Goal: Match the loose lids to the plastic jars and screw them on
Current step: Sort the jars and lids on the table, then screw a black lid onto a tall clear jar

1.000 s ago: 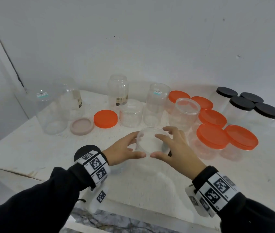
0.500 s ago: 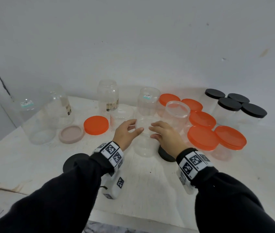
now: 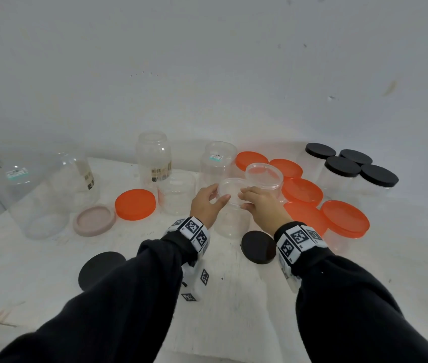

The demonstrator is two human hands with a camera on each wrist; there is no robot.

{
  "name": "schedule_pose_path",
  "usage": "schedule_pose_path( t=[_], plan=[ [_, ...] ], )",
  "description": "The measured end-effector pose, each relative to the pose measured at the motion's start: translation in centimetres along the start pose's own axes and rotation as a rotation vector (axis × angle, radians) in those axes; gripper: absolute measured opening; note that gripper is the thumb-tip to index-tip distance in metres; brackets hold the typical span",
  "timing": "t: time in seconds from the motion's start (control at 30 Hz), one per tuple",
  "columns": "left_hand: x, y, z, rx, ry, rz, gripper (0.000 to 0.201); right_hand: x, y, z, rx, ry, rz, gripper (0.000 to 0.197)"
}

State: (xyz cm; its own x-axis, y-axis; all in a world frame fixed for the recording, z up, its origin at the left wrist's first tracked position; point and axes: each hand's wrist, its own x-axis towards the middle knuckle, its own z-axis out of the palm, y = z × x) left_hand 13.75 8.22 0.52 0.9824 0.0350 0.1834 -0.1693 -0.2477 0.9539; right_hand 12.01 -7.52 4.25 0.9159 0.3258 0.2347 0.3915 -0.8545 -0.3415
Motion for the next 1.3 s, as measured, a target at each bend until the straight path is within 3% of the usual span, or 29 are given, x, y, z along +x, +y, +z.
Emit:
schedule_pose_path(
  t=[0.43, 0.63, 0.73, 0.9, 1.03, 1.2, 1.3],
  plan=[
    [0.4, 1.0, 2.4, 0.010, -0.080, 0.009, 0.046, -1.2, 2.4, -1.7, 0.056, 0.052, 0.081, 0.031],
    [-0.7, 0.7, 1.3, 0.192, 0.060, 0.037, 0.022, -1.3, 2.9, -2.0, 0.153, 0.071, 0.105, 0.034],
    [-2.1, 0.4, 1.1, 0.353, -0.096, 0.079, 0.016, -1.3, 3.1, -2.2, 0.176, 0.072, 0.109, 0.031],
    [-3.8, 0.8, 2.0, 0.453, -0.545, 0.150, 0.015, -1.4, 2.8, -2.3, 0.232, 0.095, 0.141, 0.028],
    [-4.8, 0.4, 3.6, 0.627, -0.858, 0.235, 0.030, -1.4, 2.7, -2.2, 0.236, 0.087, 0.157, 0.026],
    [-5.0, 1.1, 4.3, 0.768, -0.942, 0.308, 0.063, -1.5, 2.7, -2.2, 0.235, 0.090, 0.162, 0.025],
    [-5.1, 1.4, 4.1, 0.975, -0.990, 0.339, 0.071, -1.5, 2.7, -2.2, 0.223, 0.086, 0.162, 0.025]
  ],
)
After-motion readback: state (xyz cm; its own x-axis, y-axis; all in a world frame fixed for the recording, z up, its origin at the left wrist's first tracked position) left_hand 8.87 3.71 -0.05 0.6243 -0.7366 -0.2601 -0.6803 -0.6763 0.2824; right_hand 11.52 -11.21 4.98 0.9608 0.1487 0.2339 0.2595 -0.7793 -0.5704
